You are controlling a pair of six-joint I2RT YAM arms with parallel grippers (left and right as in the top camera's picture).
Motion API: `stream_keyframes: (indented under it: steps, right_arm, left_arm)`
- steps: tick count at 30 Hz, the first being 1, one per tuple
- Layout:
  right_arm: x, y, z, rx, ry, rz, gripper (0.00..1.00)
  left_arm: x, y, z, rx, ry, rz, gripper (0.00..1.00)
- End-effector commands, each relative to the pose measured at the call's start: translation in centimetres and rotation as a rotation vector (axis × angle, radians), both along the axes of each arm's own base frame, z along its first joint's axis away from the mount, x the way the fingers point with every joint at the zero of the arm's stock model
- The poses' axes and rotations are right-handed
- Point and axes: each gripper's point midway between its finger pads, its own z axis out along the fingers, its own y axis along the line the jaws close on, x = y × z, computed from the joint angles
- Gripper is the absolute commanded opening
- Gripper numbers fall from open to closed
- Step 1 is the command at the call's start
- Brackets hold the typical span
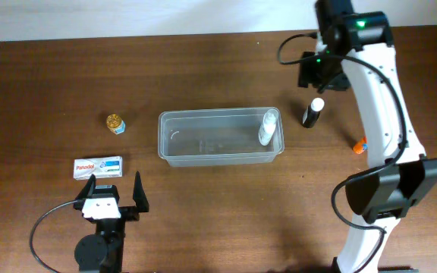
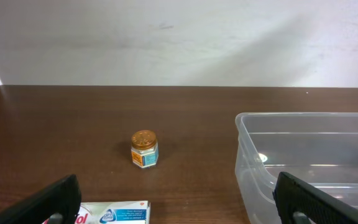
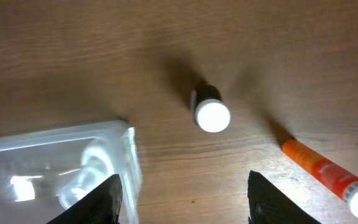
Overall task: Pack container
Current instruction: 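Move the right gripper to the dark bottle and grasp it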
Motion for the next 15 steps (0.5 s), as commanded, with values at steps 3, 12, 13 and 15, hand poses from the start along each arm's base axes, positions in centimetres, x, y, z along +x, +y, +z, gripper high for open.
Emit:
stream_keyframes:
  steps: [3, 12, 13, 15]
  right_arm:
    - [-0.5, -0.9, -2.3, 0.010, 0.061, -0.022, 0.62]
    - [0.2, -2.1, -6.6, 0.011, 0.082, -0.055, 0.63]
    - [0.3, -2.3, -7.1, 0.012, 0.085, -0.061, 0.63]
    - [0.4, -2.9, -8.3, 0.011, 0.101, -0.076, 0.64]
  left_arm:
    - [-0.1, 0.2, 0.0, 0.015, 0.000, 0.006, 0.99]
    - [-0.1, 0.2, 0.0, 0.015, 0.000, 0.006, 0.99]
    - [-0.1, 0.2, 0.0, 0.015, 0.000, 0.006, 0.99]
    - [-0.1, 0.2, 0.0, 0.015, 0.000, 0.006, 0.99]
